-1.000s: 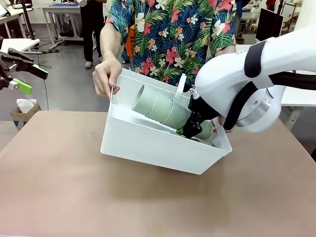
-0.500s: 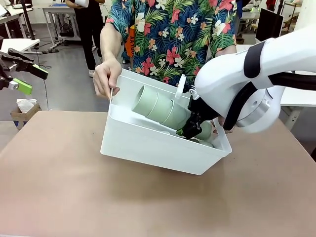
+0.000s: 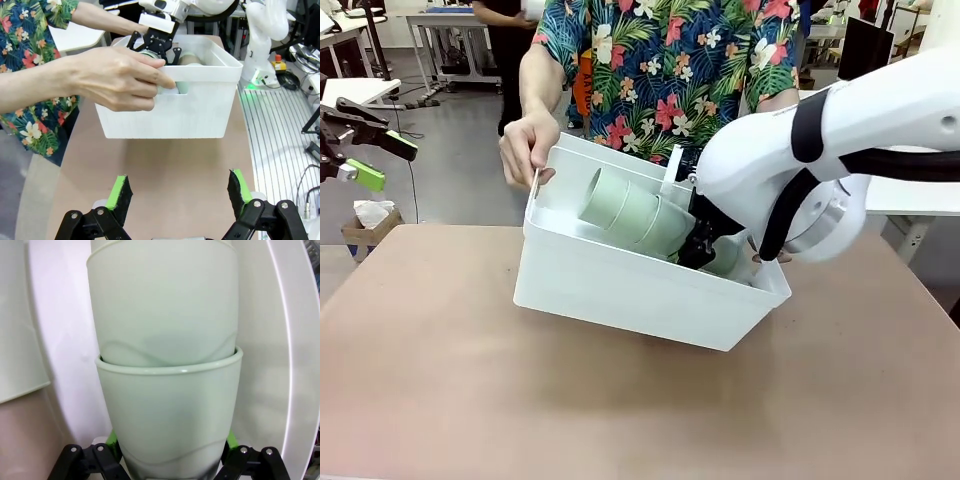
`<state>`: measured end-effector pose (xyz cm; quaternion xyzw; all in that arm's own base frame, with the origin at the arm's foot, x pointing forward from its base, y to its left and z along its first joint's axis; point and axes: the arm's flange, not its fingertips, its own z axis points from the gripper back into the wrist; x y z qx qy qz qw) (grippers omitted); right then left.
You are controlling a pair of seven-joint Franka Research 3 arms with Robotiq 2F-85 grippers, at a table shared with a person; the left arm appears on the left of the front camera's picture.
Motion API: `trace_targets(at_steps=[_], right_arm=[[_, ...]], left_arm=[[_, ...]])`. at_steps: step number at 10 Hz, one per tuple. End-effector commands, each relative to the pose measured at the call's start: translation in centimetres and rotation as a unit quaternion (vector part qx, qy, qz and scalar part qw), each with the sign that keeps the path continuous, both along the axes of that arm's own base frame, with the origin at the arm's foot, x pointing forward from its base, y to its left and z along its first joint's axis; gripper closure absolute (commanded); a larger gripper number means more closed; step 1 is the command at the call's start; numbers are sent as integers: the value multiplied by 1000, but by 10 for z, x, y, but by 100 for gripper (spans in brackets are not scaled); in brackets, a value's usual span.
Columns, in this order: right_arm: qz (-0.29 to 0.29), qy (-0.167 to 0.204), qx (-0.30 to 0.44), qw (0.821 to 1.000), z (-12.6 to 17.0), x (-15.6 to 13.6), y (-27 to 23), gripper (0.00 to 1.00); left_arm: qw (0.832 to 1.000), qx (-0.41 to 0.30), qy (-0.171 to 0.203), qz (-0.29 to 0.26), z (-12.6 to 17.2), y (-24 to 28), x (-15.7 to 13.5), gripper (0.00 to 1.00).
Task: Stack the cups and store them in the basket.
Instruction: Place the stack of Reusable plastic cups into the Pantry Basket.
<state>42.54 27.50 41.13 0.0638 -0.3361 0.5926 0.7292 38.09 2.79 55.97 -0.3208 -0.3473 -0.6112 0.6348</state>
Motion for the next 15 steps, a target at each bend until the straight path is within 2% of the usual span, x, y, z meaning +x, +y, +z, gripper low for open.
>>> trace_targets(at_steps=[1,7,8,10,13,15], right_arm=[[-17,-4,-18,1000,13,18,26,14],[-17,12,-28,999,6,32,41,14],[-11,8,-38,999,6,34,41,0],[-4,14,-38,999,10,36,41,0],[-4,20,-14,1000,37,40,18,0],[-4,26,25,999,67,37,-27,0]], left_arm=[[1000,-8,4,3,4,-2,-1,0],[1000,-8,4,3,4,-2,-1,0],[1000,-8,4,3,4,-2,-1,0],[1000,-8,4,3,4,-2,-1,0],[1000,-8,4,3,4,-2,-1,0],[1000,-8,4,3,4,-2,-1,0]])
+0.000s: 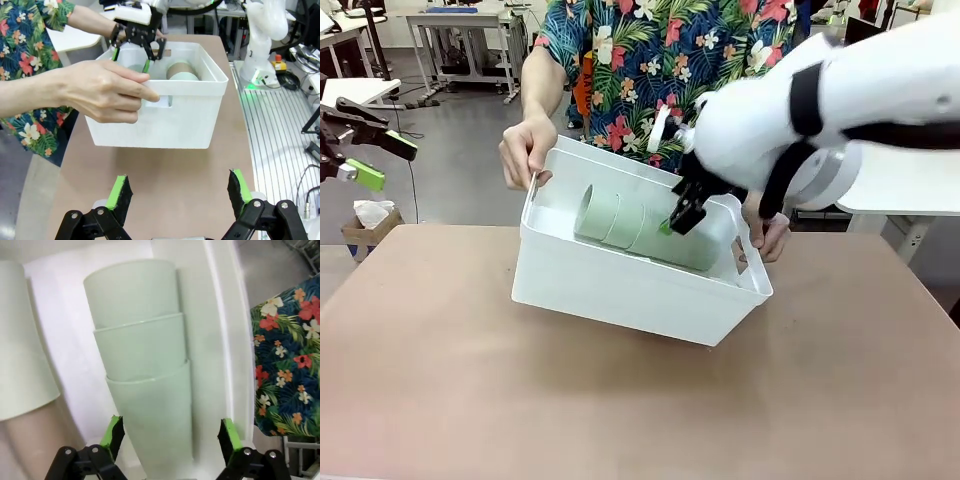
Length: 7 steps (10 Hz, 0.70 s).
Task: Stack the cups and store them in the basket.
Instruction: Place the stack of Reusable plastic cups into the Pantry Basket.
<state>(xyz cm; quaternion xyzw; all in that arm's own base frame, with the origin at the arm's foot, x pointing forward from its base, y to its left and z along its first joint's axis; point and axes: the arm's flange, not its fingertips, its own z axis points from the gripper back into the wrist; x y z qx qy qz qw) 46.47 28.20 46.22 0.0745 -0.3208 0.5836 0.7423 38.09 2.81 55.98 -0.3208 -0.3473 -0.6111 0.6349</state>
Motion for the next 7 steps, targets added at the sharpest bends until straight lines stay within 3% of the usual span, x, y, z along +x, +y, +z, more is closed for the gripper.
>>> trace_targets(at_steps=[1,4,7], right_arm=[[-6,4,39,999,29,-9,-65,0],[-16,-13,122,992,64,-50,-155,0],[-15,-20,194,981,74,-79,-226,0]], left_arm=[[1000,-8,4,3,4,-2,-1,0],[1000,-8,4,3,4,-2,-1,0],[1000,-8,4,3,4,-2,-1,0]])
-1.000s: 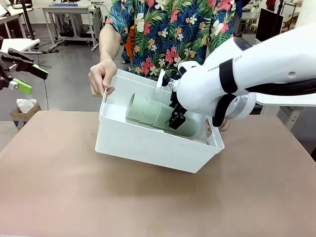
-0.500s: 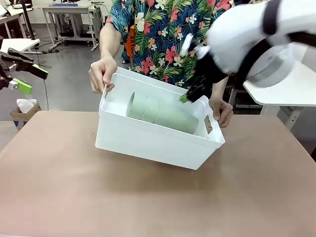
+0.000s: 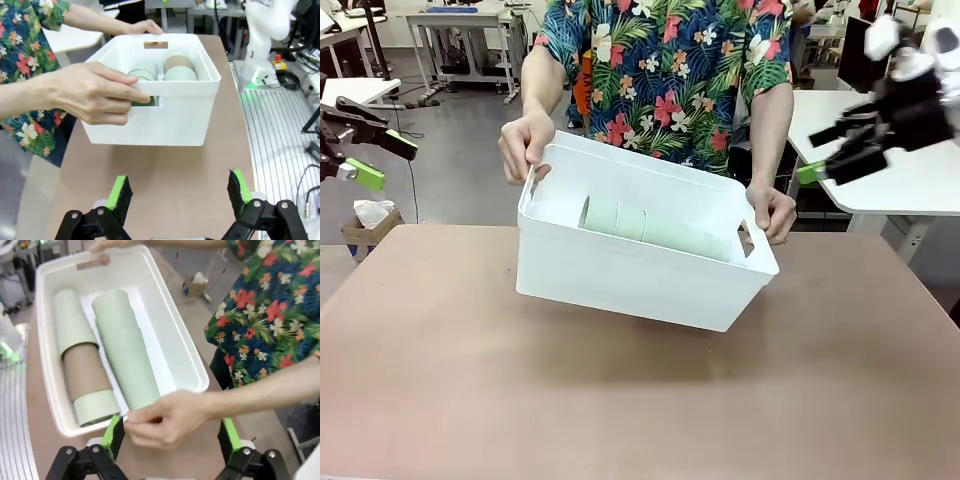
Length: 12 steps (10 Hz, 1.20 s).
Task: Stack the cups and store them in the basket.
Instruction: Place the stack of Reusable plastic cups into the Pantry Basket.
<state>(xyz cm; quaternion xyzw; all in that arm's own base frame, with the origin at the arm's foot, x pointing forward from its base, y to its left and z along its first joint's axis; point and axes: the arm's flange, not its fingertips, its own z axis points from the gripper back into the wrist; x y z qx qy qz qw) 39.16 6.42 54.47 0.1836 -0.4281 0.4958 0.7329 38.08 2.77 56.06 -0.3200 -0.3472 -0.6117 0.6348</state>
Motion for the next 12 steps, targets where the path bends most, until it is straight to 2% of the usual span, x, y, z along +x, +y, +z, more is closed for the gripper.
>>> trace_targets(at_steps=[1,4,5,6,12], right_arm=[[32,-20,43,998,-7,-11,-23,0],[52,-28,52,997,-6,-15,-43,0],[87,-30,70,993,-3,-13,-45,0],[34,-16,43,998,0,-20,-42,0],[34,-16,43,998,0,-20,-42,0]], left_arm=[[1000,-9,4,3,3,-1,-1,0],[1000,-9,4,3,3,-1,-1,0],[1000,-9,4,3,3,-1,-1,0],[1000,-9,4,3,3,-1,-1,0],[1000,-9,4,3,3,-1,-1,0]])
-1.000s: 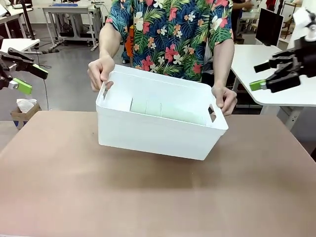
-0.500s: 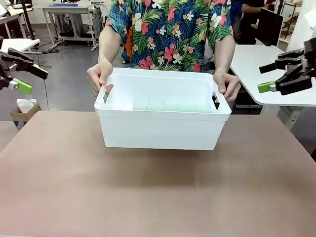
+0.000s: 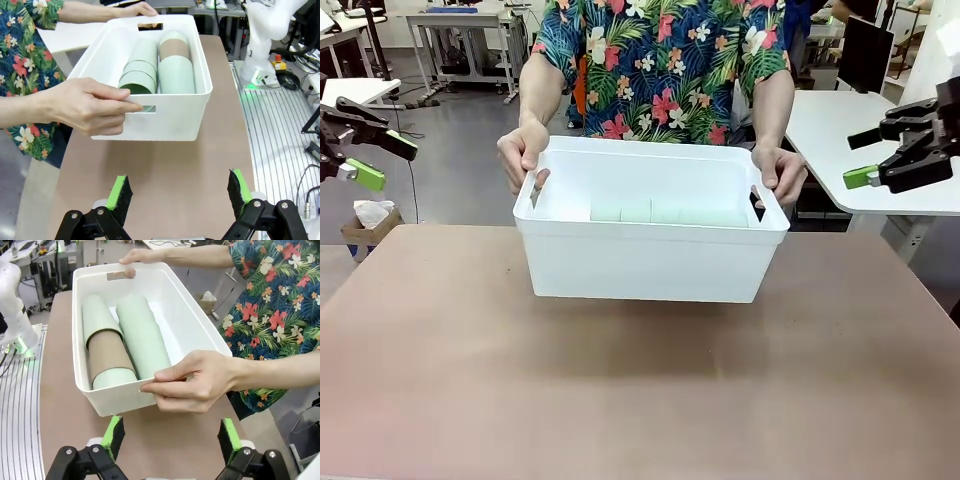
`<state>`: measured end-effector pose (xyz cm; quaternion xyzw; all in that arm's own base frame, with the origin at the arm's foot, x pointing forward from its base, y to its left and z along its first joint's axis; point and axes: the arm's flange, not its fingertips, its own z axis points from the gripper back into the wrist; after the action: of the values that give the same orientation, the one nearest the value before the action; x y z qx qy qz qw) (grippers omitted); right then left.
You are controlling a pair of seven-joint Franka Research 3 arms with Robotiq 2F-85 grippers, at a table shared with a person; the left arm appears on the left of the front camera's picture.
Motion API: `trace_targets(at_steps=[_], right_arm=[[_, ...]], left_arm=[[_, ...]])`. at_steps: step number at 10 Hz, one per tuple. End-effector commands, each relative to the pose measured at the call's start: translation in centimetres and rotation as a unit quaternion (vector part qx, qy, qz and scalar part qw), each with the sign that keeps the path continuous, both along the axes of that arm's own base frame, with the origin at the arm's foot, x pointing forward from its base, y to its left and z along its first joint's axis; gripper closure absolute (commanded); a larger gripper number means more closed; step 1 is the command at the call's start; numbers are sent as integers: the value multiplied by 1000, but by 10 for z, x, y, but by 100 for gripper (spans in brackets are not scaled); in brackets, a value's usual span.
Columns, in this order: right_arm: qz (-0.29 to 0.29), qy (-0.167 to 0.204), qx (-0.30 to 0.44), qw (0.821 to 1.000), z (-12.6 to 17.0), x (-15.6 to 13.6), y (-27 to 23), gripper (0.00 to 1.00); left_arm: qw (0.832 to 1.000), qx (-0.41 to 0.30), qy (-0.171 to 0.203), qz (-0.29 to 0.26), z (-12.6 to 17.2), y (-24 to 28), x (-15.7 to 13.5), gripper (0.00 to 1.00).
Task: Stack the cups and store them in the basket.
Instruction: Place the stack of Reusable plastic cups into the Pantry Basket.
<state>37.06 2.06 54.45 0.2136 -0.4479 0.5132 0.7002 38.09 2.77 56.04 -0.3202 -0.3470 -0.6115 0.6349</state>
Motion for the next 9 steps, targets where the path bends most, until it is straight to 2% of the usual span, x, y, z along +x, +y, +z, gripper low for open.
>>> trace_targets(at_steps=[1,9], right_arm=[[-4,2,13,1000,0,1,2,0],[-4,2,13,1000,0,1,2,0]], left_arm=[[1000,-9,4,3,3,-1,-1,0],[1000,-9,4,3,3,-1,-1,0]])
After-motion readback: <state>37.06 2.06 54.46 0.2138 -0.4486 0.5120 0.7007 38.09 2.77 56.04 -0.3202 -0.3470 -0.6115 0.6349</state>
